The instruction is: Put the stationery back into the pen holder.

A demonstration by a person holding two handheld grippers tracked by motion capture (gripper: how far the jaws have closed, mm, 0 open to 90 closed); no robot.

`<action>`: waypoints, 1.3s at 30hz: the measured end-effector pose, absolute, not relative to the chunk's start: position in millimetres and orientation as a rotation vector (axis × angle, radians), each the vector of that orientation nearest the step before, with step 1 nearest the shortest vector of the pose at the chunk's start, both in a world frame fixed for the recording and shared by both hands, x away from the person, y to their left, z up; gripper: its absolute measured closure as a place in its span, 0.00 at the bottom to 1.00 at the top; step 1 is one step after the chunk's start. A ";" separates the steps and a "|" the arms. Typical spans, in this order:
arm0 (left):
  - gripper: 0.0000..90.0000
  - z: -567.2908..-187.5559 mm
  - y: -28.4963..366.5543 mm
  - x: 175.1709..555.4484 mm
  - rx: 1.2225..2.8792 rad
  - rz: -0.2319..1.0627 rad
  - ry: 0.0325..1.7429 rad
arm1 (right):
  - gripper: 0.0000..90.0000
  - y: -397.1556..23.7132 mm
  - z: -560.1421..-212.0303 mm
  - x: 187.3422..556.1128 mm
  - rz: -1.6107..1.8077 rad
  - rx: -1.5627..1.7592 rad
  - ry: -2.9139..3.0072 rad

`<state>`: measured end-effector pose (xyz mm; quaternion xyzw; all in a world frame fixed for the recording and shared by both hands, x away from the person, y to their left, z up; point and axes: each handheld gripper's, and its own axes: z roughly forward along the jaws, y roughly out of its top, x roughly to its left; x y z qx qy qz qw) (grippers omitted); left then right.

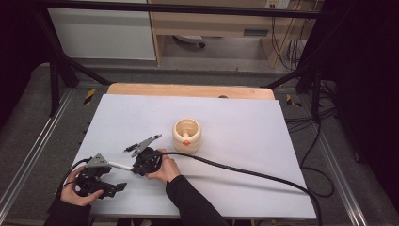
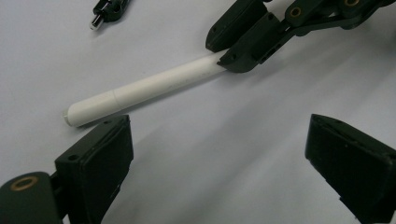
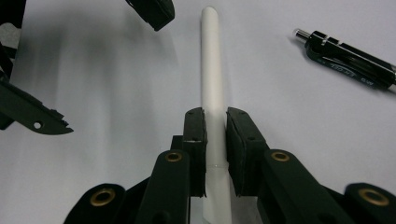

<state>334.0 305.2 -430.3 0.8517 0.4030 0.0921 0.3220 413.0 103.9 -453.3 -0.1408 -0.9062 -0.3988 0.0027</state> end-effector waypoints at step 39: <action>0.09 -412.1 260.7 330.4 2.336 0.391 0.756 | 0.88 -10.6 -388.8 394.7 -1.155 -0.497 -2.869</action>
